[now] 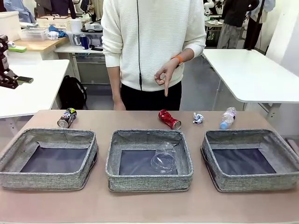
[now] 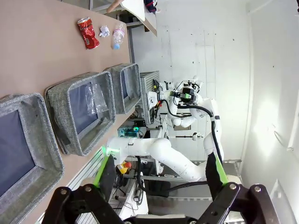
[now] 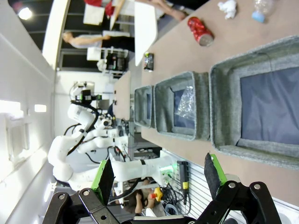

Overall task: Sort the waste into the appropriate baskets.
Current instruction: Pick up the waste item pointed out by the person.

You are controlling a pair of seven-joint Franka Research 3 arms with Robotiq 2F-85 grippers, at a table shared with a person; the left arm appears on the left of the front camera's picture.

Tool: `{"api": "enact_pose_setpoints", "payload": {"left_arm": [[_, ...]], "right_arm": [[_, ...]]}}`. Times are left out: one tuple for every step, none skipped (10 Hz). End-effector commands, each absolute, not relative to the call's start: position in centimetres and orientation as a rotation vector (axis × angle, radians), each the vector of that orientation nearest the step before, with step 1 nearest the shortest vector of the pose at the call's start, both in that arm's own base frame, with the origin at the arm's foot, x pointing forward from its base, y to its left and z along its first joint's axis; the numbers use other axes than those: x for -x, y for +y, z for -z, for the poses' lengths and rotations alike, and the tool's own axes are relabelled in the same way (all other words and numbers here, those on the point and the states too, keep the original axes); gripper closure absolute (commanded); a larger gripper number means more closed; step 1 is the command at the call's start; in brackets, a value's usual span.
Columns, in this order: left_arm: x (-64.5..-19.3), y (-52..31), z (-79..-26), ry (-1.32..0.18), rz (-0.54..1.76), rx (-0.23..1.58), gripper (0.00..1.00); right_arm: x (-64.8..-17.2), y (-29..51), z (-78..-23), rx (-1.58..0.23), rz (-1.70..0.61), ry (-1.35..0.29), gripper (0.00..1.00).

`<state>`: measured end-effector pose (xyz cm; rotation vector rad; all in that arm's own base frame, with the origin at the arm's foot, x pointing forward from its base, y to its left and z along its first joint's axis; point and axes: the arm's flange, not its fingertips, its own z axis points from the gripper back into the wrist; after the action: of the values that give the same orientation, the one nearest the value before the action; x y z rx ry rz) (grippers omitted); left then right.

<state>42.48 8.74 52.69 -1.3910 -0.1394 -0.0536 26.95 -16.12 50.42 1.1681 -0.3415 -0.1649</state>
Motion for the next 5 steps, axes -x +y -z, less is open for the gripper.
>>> {"api": "enact_pose_setpoints", "payload": {"left_arm": [[-42.2, 8.9, -52.7, -0.138, 0.071, 1.394, 0.00], [-42.2, 8.9, -52.7, -0.138, 0.071, 1.394, 0.00], [-42.2, 8.9, -52.7, -0.138, 0.071, 1.394, 0.00], [-42.2, 8.9, -52.7, -0.138, 0.071, 1.394, 0.00], [-42.2, 8.9, -52.7, -0.138, 0.071, 1.394, 0.00]], "right_arm": [[-27.0, -15.9, -50.4, -1.187, 0.144, -0.367, 0.00], [-27.0, -15.9, -50.4, -1.187, 0.144, -0.367, 0.00], [-27.0, -15.9, -50.4, -1.187, 0.144, -0.367, 0.00], [-27.0, -16.1, -50.4, -1.168, 0.165, -0.341, 0.00], [-28.8, -12.1, -51.9, -1.079, -0.006, -0.360, 0.00]]}}
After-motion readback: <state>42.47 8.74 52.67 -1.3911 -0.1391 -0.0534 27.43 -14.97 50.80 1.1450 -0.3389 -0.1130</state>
